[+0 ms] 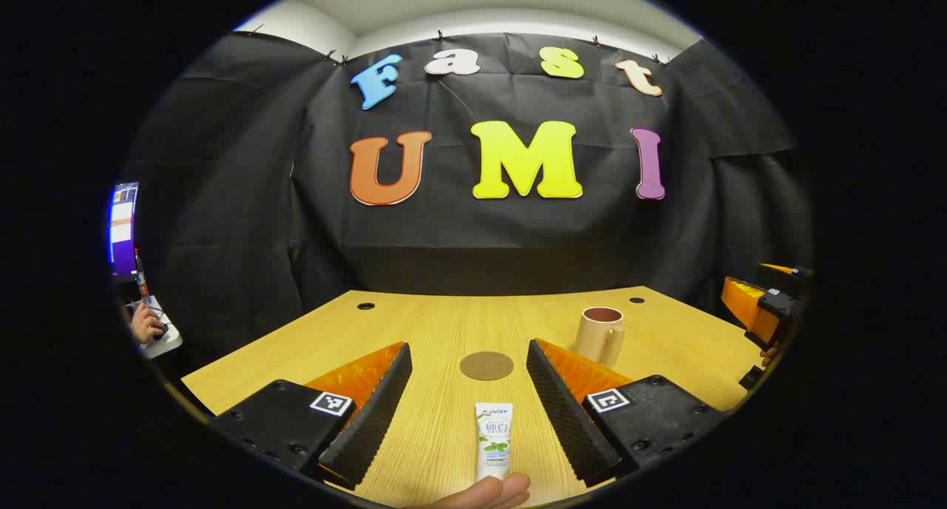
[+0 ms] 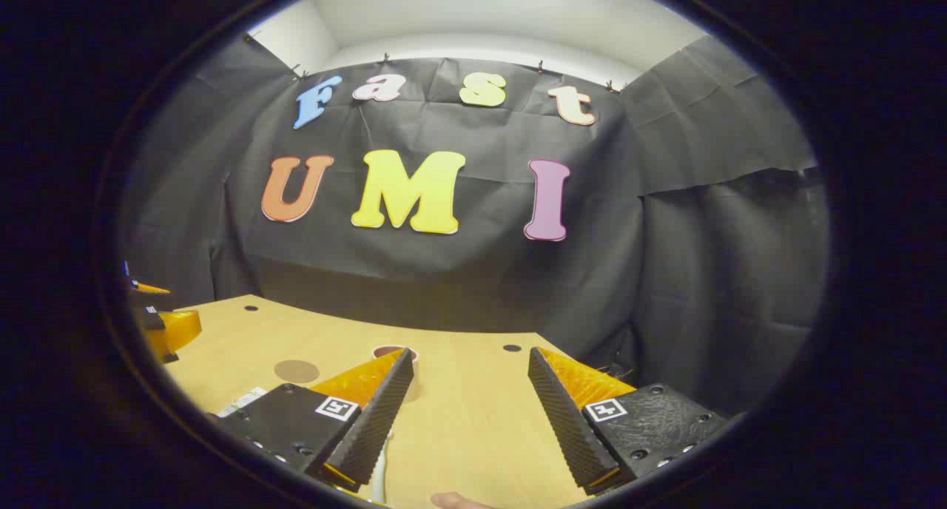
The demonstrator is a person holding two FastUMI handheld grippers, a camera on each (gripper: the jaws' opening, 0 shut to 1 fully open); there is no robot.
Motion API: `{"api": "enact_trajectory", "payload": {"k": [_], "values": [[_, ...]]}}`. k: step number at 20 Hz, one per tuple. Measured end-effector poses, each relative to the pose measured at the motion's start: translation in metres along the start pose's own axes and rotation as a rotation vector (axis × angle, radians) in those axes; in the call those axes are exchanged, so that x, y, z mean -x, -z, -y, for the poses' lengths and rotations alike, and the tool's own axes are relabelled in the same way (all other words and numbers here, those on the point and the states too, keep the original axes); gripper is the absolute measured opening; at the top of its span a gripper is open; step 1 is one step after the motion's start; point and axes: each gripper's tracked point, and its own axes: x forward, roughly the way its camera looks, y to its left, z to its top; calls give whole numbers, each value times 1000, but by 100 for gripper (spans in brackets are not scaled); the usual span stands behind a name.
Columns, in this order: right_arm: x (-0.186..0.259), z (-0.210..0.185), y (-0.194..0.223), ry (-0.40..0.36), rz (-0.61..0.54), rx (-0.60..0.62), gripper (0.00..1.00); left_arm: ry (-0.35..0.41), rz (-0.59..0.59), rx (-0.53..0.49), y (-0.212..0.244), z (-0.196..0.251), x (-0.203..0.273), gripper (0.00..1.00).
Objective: Put the toothbrush and toothpaste on the desktop into the cup, then pick up the cup and place it on the coaster on the desktop.
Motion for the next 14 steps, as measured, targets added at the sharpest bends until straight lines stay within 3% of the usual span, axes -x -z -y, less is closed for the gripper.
{"api": "enact_trajectory", "payload": {"k": [8,14], "values": [[-5,-22,19,-45,-59,-18,98,-10,-25,19,7,-7,-1,99],[-18,-23,59,-31,-157,-23,97,-1,-24,14,6,-3,0,99]]}}
